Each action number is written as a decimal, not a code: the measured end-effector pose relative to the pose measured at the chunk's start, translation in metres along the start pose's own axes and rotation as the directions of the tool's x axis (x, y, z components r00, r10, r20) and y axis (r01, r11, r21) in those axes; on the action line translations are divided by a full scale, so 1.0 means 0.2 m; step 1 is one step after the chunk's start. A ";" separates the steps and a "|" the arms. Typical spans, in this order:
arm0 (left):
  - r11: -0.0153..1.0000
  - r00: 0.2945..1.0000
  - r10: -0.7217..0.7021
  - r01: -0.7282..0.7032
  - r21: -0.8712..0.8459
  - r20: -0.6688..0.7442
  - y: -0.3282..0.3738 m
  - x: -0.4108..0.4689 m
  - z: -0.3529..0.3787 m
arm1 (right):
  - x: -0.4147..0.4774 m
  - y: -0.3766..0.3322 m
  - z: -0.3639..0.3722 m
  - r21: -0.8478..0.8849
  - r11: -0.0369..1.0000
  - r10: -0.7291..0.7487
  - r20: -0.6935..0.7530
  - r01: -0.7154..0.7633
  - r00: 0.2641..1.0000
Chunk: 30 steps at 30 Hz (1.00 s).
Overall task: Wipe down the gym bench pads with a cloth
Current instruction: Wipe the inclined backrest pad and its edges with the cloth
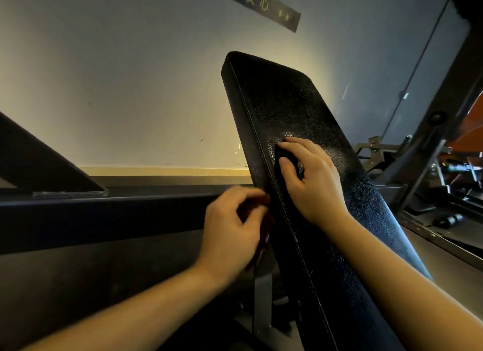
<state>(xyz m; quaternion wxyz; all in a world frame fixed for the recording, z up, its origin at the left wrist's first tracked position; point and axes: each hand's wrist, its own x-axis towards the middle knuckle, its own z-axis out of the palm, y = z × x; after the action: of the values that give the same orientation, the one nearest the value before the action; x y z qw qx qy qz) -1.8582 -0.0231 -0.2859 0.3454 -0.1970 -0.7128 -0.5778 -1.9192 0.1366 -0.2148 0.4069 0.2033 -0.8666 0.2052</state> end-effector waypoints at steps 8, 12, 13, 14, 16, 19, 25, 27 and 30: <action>0.995 0.991 -0.088 0.093 0.042 -0.102 -0.02 0.23 0.01 | 0.00 0.00 0.00 -0.009 1.000 -0.003 0.005 0.003 1.000; 0.999 0.994 -0.024 0.020 0.037 0.104 0.06 -0.11 -0.02 | 0.00 -0.01 0.00 -0.024 1.000 0.003 0.006 -0.003 1.000; 0.998 0.997 0.002 -0.007 0.067 0.083 0.06 -0.04 -0.02 | -0.01 -0.01 -0.01 -0.021 1.000 0.007 0.011 -0.006 1.000; 0.995 0.999 0.004 -0.009 0.099 0.047 0.04 0.06 -0.02 | -0.01 -0.01 -0.01 -0.021 1.000 0.008 0.014 -0.008 1.000; 0.987 0.998 -0.055 0.058 0.150 -0.026 -0.02 0.33 -0.02 | -0.01 -0.01 -0.01 -0.023 1.000 0.006 0.005 -0.006 1.000; 0.983 0.983 -0.126 0.142 0.120 -0.132 -0.08 0.55 -0.03 | -0.01 -0.01 -0.01 -0.023 1.000 0.008 0.001 -0.008 1.000; 0.999 0.999 0.048 -0.048 -0.010 0.025 0.00 0.01 -0.01 | 0.00 -0.01 -0.02 -0.023 1.000 0.011 -0.011 -0.011 1.000; 0.995 0.996 0.086 -0.086 0.052 0.010 -0.02 0.17 -0.03 | 0.00 -0.01 -0.01 -0.036 0.999 0.018 -0.008 -0.019 1.000; 0.995 0.992 0.018 -0.006 0.096 -0.123 -0.07 0.52 -0.03 | -0.01 -0.01 -0.01 -0.033 0.999 0.025 -0.021 -0.026 0.999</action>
<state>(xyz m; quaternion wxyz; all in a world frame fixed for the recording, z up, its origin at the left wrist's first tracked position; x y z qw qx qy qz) -1.9371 -0.0457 -0.2208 0.4015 -0.1481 -0.7157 -0.5520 -1.9160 0.1350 -0.2149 0.4162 0.1834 -0.8683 0.1981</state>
